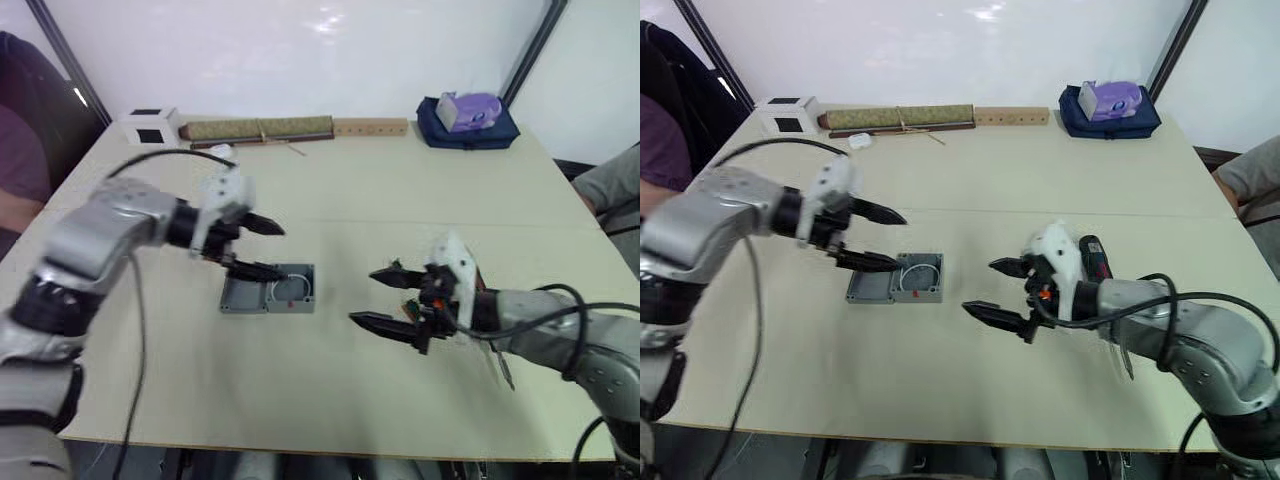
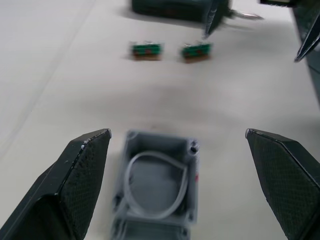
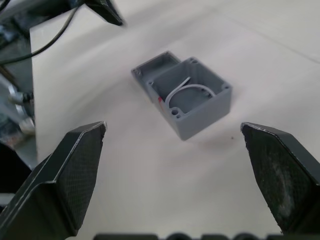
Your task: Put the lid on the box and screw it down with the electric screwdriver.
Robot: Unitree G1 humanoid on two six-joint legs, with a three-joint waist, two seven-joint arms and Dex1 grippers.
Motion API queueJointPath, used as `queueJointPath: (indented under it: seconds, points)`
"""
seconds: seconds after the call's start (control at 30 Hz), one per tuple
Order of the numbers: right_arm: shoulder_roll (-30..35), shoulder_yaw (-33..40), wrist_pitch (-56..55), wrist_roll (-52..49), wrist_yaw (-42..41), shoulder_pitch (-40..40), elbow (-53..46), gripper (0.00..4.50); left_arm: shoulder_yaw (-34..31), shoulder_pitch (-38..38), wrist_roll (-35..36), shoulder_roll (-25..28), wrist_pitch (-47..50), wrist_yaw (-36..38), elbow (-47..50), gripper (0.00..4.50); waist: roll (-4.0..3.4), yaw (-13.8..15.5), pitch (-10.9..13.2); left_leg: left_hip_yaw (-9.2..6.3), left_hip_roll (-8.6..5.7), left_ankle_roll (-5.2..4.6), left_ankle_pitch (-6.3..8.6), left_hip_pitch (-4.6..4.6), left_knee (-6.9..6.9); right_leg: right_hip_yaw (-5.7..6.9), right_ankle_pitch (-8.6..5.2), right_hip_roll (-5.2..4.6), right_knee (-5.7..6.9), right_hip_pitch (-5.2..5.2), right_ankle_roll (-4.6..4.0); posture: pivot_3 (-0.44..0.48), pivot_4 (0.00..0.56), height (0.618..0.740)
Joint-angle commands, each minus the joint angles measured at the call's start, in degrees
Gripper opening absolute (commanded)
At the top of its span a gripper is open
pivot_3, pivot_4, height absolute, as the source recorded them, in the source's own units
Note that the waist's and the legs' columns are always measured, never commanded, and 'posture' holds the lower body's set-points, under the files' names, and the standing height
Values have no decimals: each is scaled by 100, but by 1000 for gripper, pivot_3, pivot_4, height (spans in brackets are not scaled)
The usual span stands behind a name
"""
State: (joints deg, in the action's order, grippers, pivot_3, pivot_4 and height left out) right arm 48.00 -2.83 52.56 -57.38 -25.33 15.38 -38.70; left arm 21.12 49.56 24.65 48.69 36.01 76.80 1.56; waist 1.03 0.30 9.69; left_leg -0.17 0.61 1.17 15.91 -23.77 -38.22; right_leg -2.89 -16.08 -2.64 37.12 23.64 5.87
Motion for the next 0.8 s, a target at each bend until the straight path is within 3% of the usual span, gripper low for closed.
queueJointPath:
  seconds: [0.03, 0.3, 0.6, 0.7, 0.8]
  points:
    - [-87, -299, 54, 423, 142, 45, -361, 4500, 435, 132, -642, -127, -708, 511, -176, 4455, -1, -71, 1, 0, 1, 0, 0, -2, 1, -3, 0, 0, 3, 4, 0, 0, 150, 740]
    - [-330, -288, 160, 630, 414, -357, -738, 4500, 876, -67, -1640, -218, -1520, 732, -212, 4455, 0, -105, 1, -8, 11, 1, -1, 14, -1, -1, 0, 7, 21, -5, -1, 0, 150, 740]
    - [-658, -218, 165, 810, 632, -692, -840, 4500, 968, -444, -2171, -493, -1563, 618, -414, 4455, 0, -94, 1, -13, 11, 0, -1, 22, -7, 2, 0, 3, 23, -19, 0, 0, 150, 740]
    - [-653, -189, 178, 820, 620, -679, -829, 4500, 958, -421, -2289, -610, -1620, 568, -498, 3846, 0, -98, 1, -12, 10, 0, -1, 24, -7, 1, 1, 3, 23, -20, 1, 0, 150, 740]
    - [-662, -188, 198, 840, 601, -626, -795, 4500, 936, -406, -2391, -705, -1679, 520, -552, 2577, 0, -99, 1, -14, 11, 0, -1, 24, -7, 2, 1, 4, 24, -20, 1, 0, 150, 740]
